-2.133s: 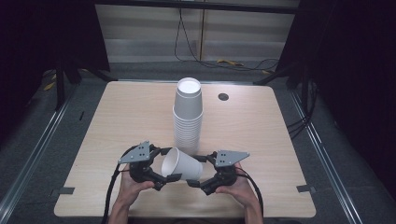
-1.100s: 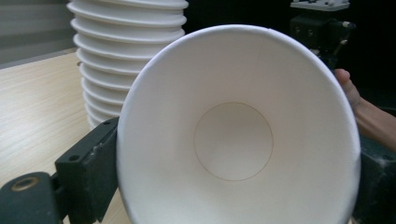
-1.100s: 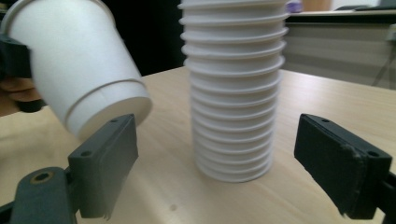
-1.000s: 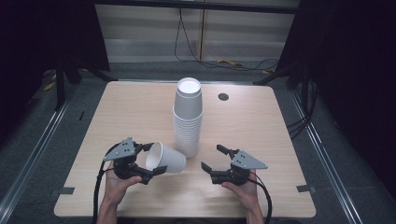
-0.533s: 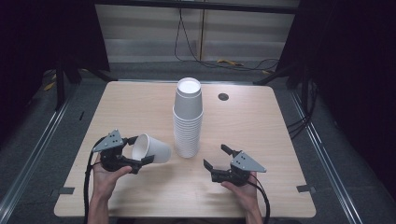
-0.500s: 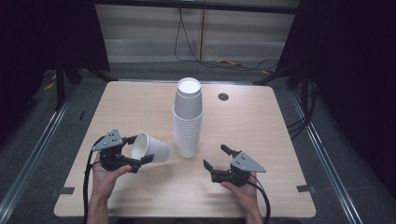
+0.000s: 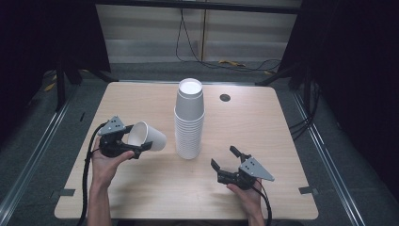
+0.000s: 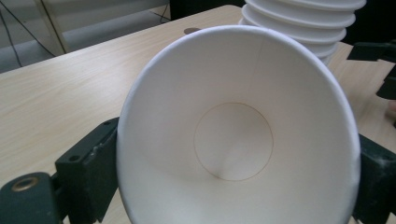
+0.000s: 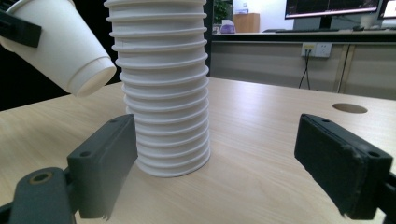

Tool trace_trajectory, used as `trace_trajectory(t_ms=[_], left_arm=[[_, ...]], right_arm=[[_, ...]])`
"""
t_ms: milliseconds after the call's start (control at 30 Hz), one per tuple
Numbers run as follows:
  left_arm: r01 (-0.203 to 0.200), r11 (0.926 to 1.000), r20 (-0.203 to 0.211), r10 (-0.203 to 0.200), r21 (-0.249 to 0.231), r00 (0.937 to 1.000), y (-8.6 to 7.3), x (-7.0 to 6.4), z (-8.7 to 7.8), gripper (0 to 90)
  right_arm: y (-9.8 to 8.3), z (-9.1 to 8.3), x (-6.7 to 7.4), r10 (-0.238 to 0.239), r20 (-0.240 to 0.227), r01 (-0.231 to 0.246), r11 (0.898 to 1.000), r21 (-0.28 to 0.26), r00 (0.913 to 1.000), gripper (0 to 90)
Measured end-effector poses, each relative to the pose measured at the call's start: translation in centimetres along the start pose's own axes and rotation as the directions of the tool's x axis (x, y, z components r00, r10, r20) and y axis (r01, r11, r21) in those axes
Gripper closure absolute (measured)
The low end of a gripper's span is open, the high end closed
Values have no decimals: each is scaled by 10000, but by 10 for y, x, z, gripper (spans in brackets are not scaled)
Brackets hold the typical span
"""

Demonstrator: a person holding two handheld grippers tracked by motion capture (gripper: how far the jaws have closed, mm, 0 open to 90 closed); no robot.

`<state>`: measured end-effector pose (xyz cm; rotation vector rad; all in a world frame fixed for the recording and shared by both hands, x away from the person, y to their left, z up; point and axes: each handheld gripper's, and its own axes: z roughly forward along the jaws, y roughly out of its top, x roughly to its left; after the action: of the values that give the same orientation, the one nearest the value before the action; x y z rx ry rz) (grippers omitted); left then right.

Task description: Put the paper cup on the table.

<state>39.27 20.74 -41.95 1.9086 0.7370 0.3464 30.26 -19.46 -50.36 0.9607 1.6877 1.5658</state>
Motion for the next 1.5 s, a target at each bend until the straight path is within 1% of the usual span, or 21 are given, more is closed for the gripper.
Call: trace_trajectory(t_ms=[100,133,167,333,400,433,533,600,700,767,833,900,933,1067,1100,1200,1300,1367,1400,1433,1500], left_arm=[[-92,9993,-107,96,363,9999,4,4,2,90],[-18,9989,-173,26,472,9998,4,5,3,90],[-126,9983,-248,141,571,9996,5,7,4,90],[-52,9957,-322,82,925,9994,3,13,11,90],[-80,9910,-518,151,1338,9985,5,14,15,90],[-235,9869,-679,347,1597,9971,7,15,17,90],[-428,9816,-611,550,1861,9966,14,16,22,90],[-599,9722,-688,773,2261,9946,18,17,26,90],[-632,9616,-934,911,2669,9915,20,20,30,90],[-594,9600,-796,842,2737,9933,19,21,33,89],[-546,9563,-888,833,2872,9926,19,22,36,90],[-610,9475,-939,949,3139,9910,19,22,38,89],[-700,9402,-1010,1095,3335,9888,20,22,39,89],[-755,9311,-950,1165,3569,9886,23,22,42,88],[-802,9223,-1007,1271,3780,9868,23,22,44,88],[-864,9014,-1173,1493,4242,9818,19,23,52,88],[-930,8950,-1143,1577,4362,9808,16,22,57,87],[-942,8868,-1210,1657,4524,9787,15,22,60,86],[-924,8807,-1307,1714,4645,9765,15,22,63,85],[-959,8834,-1277,1723,4586,9767,15,23,64,80],[-1023,8835,-1262,1782,4572,9759,15,23,66,81]], right_arm=[[-1,-1,3,-152,224,154,9998,-104,9996,130],[-1,-1,3,-160,291,164,9998,-132,9994,129],[-1,-1,3,-170,269,174,9998,-126,9995,130],[-1,-1,3,-205,195,207,9997,-108,9996,136],[-1,-1,4,-146,441,153,9998,-141,9989,133],[-1,-2,3,-137,550,146,9998,-157,9984,132],[-1,-2,4,-138,671,155,9996,-243,9977,132],[-1,-3,5,-182,760,208,9992,-335,9969,132],[-2,-5,5,-115,896,163,9984,-535,9959,132],[-2,-5,6,-152,910,200,9984,-523,9957,133],[-3,-5,6,-180,894,231,9982,-561,9958,133],[-3,-5,6,-171,894,221,9982,-549,9958,134],[-3,-5,6,-196,907,247,9981,-558,9957,135],[-2,-5,6,-210,947,262,9982,-543,9953,137],[-2,-5,7,-240,925,291,9981,-543,9954,137],[-3,-5,7,-243,935,299,9979,-583,9953,140],[-3,-5,7,-277,983,336,9977,-585,9948,146],[-3,-5,7,-288,971,345,9977,-581,9949,152],[-2,-5,7,-314,974,369,9978,-547,9947,152],[-2,-4,7,-320,967,369,9981,-493,9948,152],[-2,-4,7,-319,956,365,9983,-461,9949,153]])
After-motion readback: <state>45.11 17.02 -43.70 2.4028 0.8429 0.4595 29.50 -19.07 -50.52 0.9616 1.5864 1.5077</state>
